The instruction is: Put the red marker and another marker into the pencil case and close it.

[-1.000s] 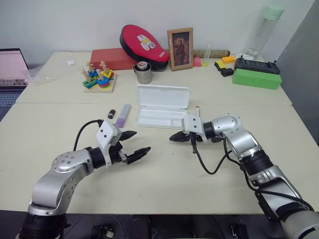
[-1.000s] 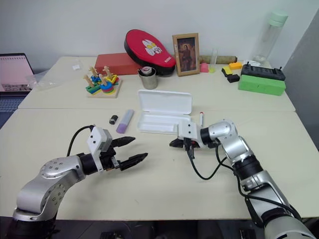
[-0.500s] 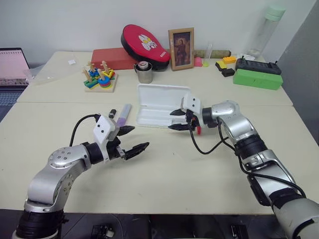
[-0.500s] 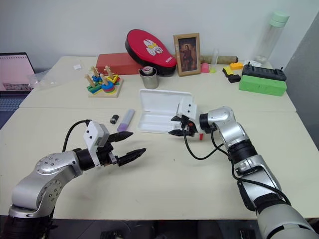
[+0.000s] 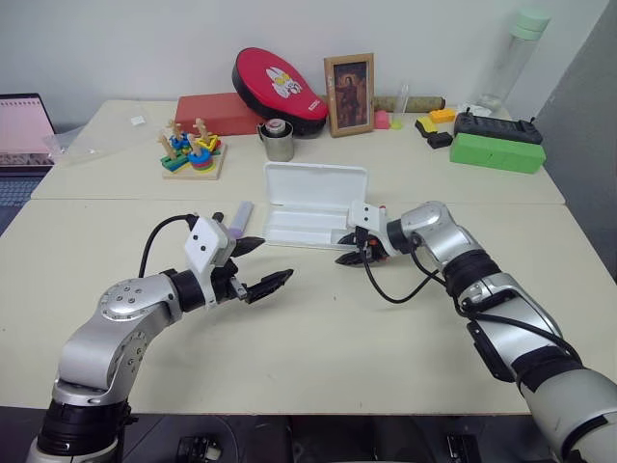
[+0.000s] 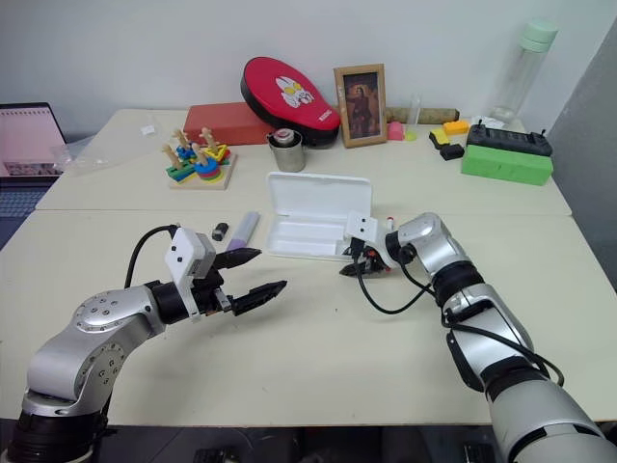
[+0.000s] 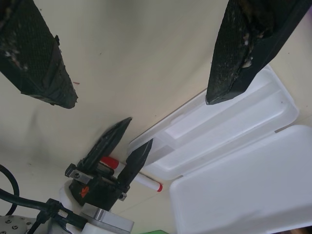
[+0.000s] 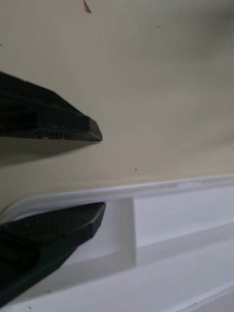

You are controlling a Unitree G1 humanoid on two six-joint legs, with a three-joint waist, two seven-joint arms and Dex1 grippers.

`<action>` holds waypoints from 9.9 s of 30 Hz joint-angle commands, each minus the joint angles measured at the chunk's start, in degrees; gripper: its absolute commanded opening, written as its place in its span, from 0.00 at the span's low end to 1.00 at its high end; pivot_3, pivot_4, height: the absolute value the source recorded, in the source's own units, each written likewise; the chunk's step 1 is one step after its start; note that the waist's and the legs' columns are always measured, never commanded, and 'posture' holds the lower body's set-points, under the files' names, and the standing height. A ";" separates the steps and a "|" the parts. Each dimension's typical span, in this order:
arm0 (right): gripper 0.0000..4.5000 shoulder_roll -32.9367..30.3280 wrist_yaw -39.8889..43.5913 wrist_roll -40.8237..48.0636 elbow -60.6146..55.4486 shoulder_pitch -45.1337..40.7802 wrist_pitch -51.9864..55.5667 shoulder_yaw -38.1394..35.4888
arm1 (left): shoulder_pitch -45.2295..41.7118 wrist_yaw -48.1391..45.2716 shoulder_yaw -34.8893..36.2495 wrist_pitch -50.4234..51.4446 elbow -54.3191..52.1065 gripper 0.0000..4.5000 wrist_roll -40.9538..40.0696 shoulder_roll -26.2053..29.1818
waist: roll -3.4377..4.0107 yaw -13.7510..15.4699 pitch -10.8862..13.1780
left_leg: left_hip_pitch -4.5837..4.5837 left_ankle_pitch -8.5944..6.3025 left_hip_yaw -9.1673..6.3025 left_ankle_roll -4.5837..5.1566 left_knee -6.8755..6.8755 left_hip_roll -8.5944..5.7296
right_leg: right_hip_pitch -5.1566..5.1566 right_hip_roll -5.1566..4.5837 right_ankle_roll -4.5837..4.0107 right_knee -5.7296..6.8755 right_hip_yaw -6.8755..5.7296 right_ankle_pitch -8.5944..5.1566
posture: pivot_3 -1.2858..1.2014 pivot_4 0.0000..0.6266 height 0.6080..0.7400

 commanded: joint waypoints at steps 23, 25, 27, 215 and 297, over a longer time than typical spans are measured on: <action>0.01 -6.32 9.41 3.90 -42.18 17.37 8.77 1.90 | 8.87 -0.17 7.96 1.66 -7.42 1.00 -3.67 3.66 | 0.01 0.08 0.01 | -0.02 -0.01 0.01 0.01 -0.03 0.00 | -0.03 0.00 0.00 -0.03 0.01 -0.01 | 0.52 0.24 1.00; 0.01 -6.86 9.09 3.64 -46.42 19.58 11.39 2.71 | 10.38 -0.05 8.22 2.24 -8.77 1.00 -4.18 3.84 | 0.01 0.09 0.01 | -0.02 -0.01 0.00 0.01 -0.02 0.00 | -0.02 0.00 0.00 -0.01 0.01 -0.01 | 0.52 0.24 1.00; 0.01 -6.99 7.86 2.75 -49.52 21.96 13.40 3.99 | 11.41 0.08 8.11 2.50 -9.61 1.00 -4.35 3.89 | 0.01 0.14 0.01 | -0.02 -0.01 0.01 0.01 0.00 0.00 | -0.01 0.00 0.00 -0.01 0.01 -0.01 | 0.52 0.24 1.00; 1.00 0.36 -16.74 25.74 -57.34 8.29 24.81 -11.52 | -16.48 14.39 -0.19 1.81 32.91 0.27 15.19 -7.01 | -0.05 0.17 -0.05 | -0.04 0.00 -0.05 0.00 -0.06 0.00 | -0.05 0.01 -0.07 -0.01 -0.06 0.02 | 0.52 0.24 1.00; 1.00 -21.60 -8.92 43.06 -79.88 26.70 37.66 -17.47 | -22.32 -25.86 -4.08 -9.30 18.02 0.99 5.75 7.42 | 0.09 0.17 0.12 | -0.36 0.00 -0.03 0.03 0.08 0.00 | -0.27 0.01 -0.01 -0.03 -0.04 -0.02 | 0.52 0.24 1.00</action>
